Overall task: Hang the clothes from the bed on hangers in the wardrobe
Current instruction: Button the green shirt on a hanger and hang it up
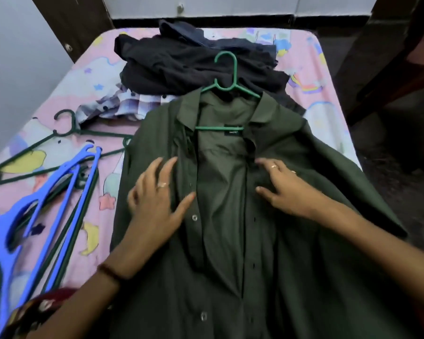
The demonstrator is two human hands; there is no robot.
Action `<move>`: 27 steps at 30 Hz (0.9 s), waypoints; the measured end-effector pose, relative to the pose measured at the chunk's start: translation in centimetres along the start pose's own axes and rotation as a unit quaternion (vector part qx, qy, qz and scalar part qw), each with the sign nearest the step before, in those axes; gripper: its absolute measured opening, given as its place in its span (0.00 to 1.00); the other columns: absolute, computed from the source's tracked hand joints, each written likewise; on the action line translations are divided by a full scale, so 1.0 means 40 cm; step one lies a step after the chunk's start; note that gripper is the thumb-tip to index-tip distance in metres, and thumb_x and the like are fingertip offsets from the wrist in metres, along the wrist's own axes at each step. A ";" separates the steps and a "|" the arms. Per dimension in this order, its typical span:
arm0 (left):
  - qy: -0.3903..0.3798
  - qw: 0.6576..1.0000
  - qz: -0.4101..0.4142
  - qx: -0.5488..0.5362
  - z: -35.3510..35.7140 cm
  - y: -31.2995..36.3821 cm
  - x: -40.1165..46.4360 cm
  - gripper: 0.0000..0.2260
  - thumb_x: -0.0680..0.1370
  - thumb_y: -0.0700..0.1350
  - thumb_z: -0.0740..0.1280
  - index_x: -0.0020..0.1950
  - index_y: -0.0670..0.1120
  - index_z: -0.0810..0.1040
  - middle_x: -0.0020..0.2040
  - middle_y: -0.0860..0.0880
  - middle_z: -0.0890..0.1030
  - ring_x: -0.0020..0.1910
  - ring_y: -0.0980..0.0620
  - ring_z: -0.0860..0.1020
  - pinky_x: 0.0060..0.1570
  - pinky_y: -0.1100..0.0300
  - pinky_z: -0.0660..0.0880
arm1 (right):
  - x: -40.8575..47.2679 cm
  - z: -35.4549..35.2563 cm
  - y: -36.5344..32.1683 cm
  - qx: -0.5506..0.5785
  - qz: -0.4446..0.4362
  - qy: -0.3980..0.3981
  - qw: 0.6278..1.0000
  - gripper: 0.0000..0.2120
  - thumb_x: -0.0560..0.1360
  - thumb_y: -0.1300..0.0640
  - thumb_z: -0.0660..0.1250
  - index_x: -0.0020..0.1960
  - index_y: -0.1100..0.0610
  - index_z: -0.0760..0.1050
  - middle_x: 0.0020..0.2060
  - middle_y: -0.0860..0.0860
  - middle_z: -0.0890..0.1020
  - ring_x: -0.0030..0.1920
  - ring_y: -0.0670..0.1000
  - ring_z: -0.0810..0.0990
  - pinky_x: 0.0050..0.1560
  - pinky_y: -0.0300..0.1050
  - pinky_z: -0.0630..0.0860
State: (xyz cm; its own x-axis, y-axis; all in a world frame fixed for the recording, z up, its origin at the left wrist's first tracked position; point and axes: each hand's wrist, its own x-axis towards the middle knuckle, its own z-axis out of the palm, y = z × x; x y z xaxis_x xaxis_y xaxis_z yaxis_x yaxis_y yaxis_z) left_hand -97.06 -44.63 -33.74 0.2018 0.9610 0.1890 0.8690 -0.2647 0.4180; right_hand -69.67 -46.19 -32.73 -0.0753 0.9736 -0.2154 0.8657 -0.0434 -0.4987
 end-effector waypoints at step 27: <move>-0.130 0.870 -0.259 -0.400 -0.105 0.062 -0.614 0.43 0.71 0.38 0.75 0.76 0.55 0.52 0.61 0.53 0.72 0.55 0.53 0.74 0.62 0.58 0.71 | -0.821 0.202 -0.101 -0.382 0.007 -0.047 0.923 0.50 0.39 0.53 0.81 0.63 0.49 0.77 0.65 0.60 0.76 0.57 0.68 0.78 0.44 0.71 0.72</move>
State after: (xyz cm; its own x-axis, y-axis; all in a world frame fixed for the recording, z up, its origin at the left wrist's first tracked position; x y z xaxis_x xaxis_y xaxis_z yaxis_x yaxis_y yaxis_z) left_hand -101.77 -69.21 -33.60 0.0628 0.9262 -0.3718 0.3022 0.3374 0.8915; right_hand -74.70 -79.81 -30.42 -0.0733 0.9490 -0.3068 0.9606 0.1499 0.2342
